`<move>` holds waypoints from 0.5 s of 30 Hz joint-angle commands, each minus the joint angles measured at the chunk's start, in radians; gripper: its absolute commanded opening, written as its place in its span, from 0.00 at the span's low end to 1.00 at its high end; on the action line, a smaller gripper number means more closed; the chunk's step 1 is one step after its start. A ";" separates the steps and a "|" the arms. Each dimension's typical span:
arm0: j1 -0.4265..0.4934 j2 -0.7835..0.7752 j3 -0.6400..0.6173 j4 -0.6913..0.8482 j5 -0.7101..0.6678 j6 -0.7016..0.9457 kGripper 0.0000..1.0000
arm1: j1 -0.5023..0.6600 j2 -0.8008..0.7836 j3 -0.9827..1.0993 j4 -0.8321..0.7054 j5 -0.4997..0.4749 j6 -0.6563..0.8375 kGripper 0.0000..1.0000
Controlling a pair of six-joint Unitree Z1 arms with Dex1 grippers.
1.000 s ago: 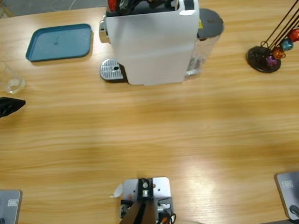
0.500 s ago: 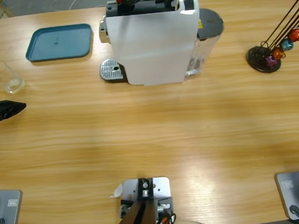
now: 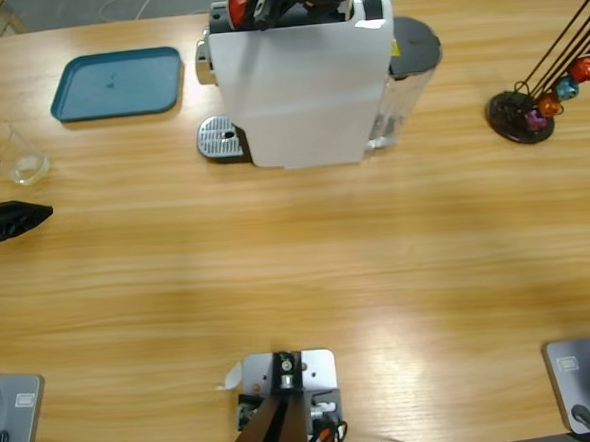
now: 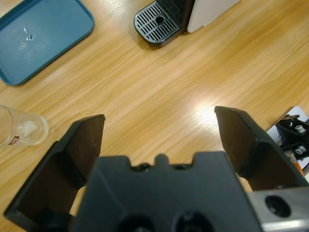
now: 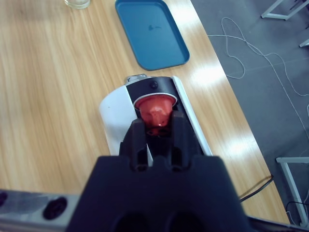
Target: Pour coffee
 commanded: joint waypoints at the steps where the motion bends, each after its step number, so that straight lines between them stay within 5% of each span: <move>1: 0.009 -0.028 0.043 0.002 0.010 0.004 1.00 | -0.006 0.060 0.017 0.012 -0.002 -0.002 0.16; 2: 0.009 -0.028 0.042 0.002 0.010 0.004 1.00 | -0.006 0.058 0.017 0.013 -0.019 0.004 0.54; 3: 0.009 -0.028 0.042 0.003 0.010 0.004 1.00 | -0.006 0.055 0.019 0.014 -0.034 0.009 0.74; 6: 0.009 -0.026 0.041 0.002 0.010 0.004 1.00 | -0.005 0.035 0.022 0.015 -0.055 0.012 1.00; 12: 0.009 -0.024 0.040 -0.009 0.010 0.003 1.00 | 0.046 -0.058 -0.026 0.013 -0.067 0.035 0.96; 15: 0.009 -0.027 0.040 -0.014 0.010 -0.003 1.00 | 0.132 -0.116 -0.038 0.050 -0.066 0.169 0.64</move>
